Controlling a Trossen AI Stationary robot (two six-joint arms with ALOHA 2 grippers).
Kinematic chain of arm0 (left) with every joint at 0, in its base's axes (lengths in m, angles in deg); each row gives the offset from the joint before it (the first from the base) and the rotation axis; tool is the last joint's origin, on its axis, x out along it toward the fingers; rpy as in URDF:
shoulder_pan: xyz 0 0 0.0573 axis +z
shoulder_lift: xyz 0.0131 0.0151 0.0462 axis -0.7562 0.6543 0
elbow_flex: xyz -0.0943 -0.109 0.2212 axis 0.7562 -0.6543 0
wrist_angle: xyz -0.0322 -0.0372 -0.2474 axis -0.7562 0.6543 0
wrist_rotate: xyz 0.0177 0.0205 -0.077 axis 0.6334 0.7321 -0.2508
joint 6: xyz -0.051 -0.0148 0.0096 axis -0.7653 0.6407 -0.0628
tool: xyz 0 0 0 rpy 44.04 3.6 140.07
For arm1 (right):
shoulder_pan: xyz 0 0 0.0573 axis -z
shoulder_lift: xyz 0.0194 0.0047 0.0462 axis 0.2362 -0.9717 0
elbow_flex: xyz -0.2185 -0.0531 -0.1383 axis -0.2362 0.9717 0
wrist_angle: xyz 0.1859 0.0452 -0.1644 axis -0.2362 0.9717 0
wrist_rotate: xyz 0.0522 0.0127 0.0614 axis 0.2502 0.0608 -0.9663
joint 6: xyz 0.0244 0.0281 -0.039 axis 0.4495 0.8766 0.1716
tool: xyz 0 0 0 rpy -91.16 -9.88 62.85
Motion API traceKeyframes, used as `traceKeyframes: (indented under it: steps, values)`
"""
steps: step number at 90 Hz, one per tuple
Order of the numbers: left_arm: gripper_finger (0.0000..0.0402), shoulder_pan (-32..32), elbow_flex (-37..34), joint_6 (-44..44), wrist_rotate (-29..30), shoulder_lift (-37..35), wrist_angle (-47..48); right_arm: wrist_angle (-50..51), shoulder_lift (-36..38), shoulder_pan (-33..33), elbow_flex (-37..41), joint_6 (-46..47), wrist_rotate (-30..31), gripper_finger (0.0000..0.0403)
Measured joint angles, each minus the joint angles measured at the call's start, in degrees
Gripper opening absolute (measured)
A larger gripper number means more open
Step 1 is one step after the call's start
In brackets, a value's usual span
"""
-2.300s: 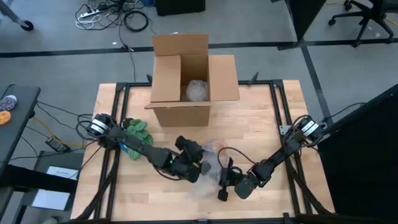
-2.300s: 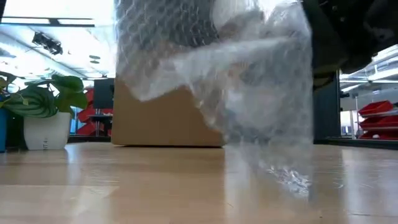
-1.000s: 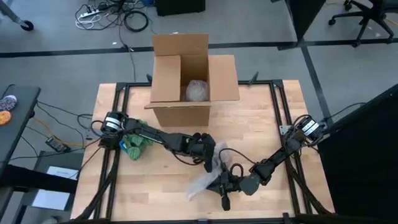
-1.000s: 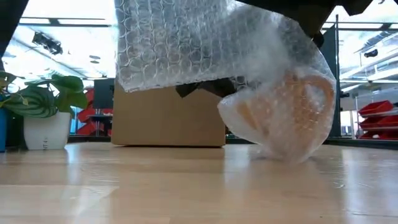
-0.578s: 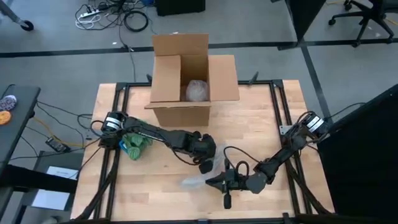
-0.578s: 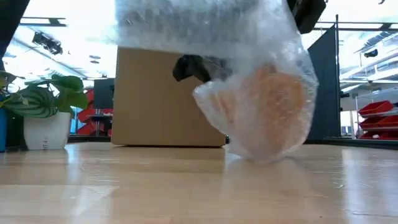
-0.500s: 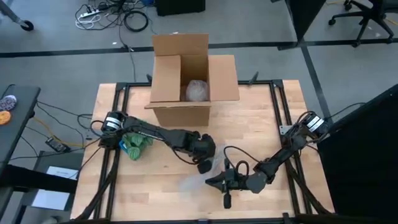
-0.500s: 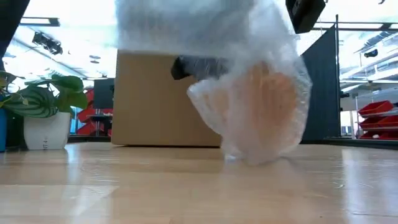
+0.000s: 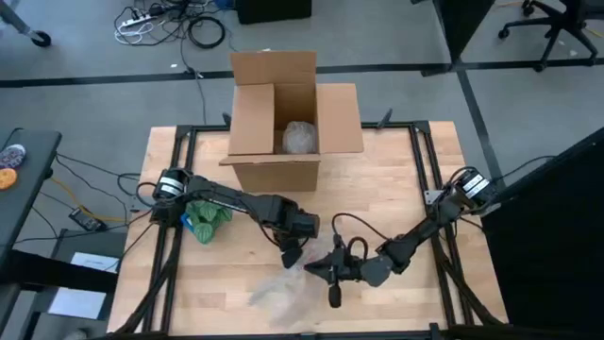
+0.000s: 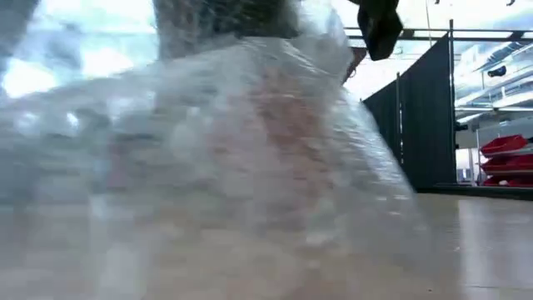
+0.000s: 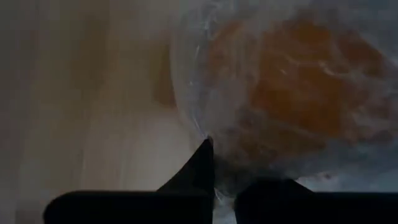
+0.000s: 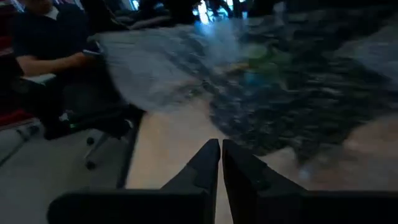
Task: Wrap mug
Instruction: Wrap the orange mug with the bubble wrap
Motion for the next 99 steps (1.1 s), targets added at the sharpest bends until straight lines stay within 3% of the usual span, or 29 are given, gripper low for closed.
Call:
traceKeyframes:
  steps: [22,34,42,55,62,69,80,99]
  values:
    - [0.0008,-0.3,1.2,1.0,1.5,0.1,0.3,7.6,1.8,-0.5,-0.3,-0.4,3.9,0.0]
    - [0.0008,-0.3,1.2,1.0,2.0,0.1,0.4,10.4,7.1,-2.1,-0.3,0.1,5.2,0.0]
    - [0.0008,-0.3,1.2,1.0,2.1,0.1,0.3,17.9,12.3,-3.6,-0.3,2.5,5.0,0.0]
    - [0.0008,-0.3,1.2,1.0,2.3,0.1,0.3,43.0,19.5,-6.1,-0.4,16.7,5.3,0.0]
    - [0.0008,-0.3,1.2,1.0,2.4,0.1,0.2,56.7,20.1,-7.0,0.1,27.4,5.6,0.0]
    - [0.0008,-0.3,1.2,0.9,2.4,0.1,0.1,63.0,18.5,-6.9,2.4,36.7,5.7,0.0]
    - [0.0008,-0.1,1.2,0.9,2.3,0.1,-0.5,54.6,12.6,-5.0,5.8,40.3,5.3,0.0]
    - [0.0008,0.7,1.2,0.8,1.0,0.1,-0.7,19.0,-0.5,0.8,6.1,23.8,-4.5,0.0]
